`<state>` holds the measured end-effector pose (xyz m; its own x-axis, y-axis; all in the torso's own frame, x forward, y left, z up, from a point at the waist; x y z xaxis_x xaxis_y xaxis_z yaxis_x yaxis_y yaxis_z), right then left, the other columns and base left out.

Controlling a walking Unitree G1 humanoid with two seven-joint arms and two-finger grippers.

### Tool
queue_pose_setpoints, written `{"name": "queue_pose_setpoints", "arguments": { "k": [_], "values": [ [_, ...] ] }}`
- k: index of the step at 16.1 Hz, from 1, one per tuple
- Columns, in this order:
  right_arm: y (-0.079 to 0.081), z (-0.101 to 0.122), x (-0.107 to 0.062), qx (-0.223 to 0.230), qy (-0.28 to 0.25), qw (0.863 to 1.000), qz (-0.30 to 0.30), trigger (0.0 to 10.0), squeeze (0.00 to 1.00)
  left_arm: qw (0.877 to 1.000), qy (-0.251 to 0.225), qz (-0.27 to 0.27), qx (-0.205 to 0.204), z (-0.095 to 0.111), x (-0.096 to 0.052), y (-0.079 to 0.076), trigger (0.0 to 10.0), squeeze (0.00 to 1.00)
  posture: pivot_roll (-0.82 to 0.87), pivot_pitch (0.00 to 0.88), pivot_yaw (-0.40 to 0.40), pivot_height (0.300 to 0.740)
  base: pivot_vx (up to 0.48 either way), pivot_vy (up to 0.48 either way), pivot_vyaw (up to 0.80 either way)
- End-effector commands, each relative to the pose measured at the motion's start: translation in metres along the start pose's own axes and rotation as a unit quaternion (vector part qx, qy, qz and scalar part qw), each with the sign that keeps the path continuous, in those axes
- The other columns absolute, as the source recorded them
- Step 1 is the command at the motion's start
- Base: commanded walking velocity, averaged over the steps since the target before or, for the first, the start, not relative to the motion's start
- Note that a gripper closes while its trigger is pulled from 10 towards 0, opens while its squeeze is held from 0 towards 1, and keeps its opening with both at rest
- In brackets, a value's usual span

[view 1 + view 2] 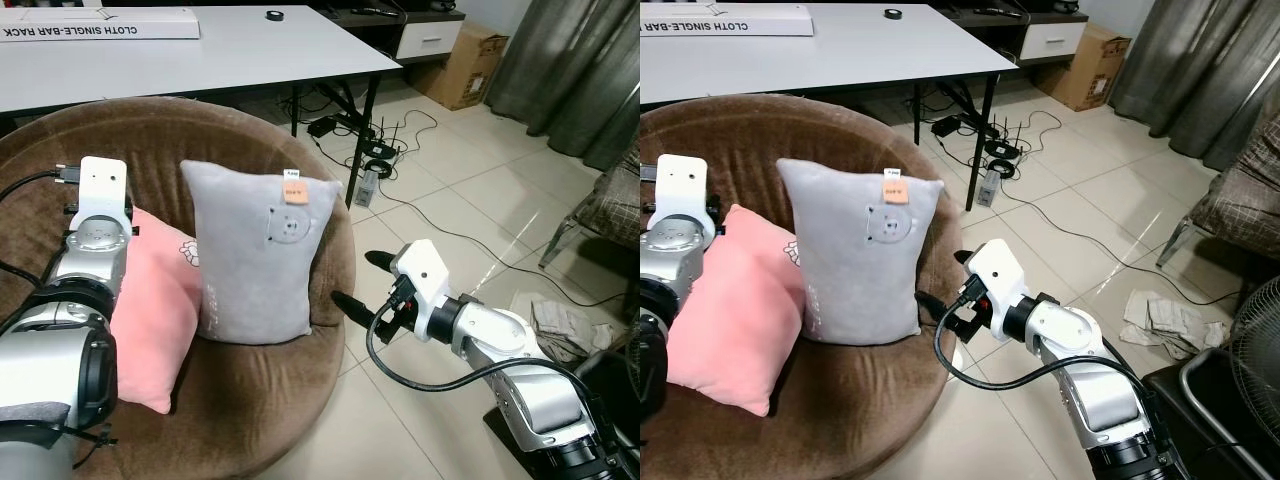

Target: Move the pillow to the sofa from floor

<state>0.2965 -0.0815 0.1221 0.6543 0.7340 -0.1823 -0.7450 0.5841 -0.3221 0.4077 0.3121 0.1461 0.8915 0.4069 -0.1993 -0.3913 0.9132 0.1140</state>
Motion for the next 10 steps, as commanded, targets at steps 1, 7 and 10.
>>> {"name": "queue_pose_setpoints", "arguments": {
  "k": [1, 7, 10],
  "values": [
    [-0.011, -0.006, -0.003, -0.003, 0.018, 0.999, -0.030, 10.0, 0.00, 0.998, -0.038, -0.031, -0.025, 0.025, 0.001, -0.014, 10.0, 0.00, -0.03, 0.000, -0.117, 0.740, 0.000, 0.000, 0.00],
    [-0.047, -0.050, -0.011, 0.093, 0.087, 0.969, -0.212, 10.0, 0.00, 0.974, -0.083, -0.198, -0.069, 0.010, -0.023, -0.083, 10.0, 0.00, 0.03, 0.000, -0.037, 0.740, 0.000, 0.000, 0.00],
    [-0.051, -0.069, -0.022, 0.101, 0.124, 0.947, -0.278, 10.0, 0.00, 0.948, -0.098, -0.291, -0.082, -0.022, -0.078, -0.128, 10.0, 0.00, 0.05, 0.000, -0.018, 0.740, 0.000, 0.000, 0.00]
  ]
}}
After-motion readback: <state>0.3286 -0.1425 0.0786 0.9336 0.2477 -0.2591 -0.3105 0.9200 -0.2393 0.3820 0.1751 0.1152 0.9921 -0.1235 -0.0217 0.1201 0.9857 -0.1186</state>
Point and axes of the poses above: a point about 5 cm out from each wrist's last joint towards the gripper, its own x axis pointing out of the wrist towards the gripper, its own z axis along the axis of the wrist's last joint, y = z × x, the point moved 4 cm from there along x, pointing out of the wrist towards the gripper, and after that the axes turned 14 degrees about -x, right-handed, at the moved point
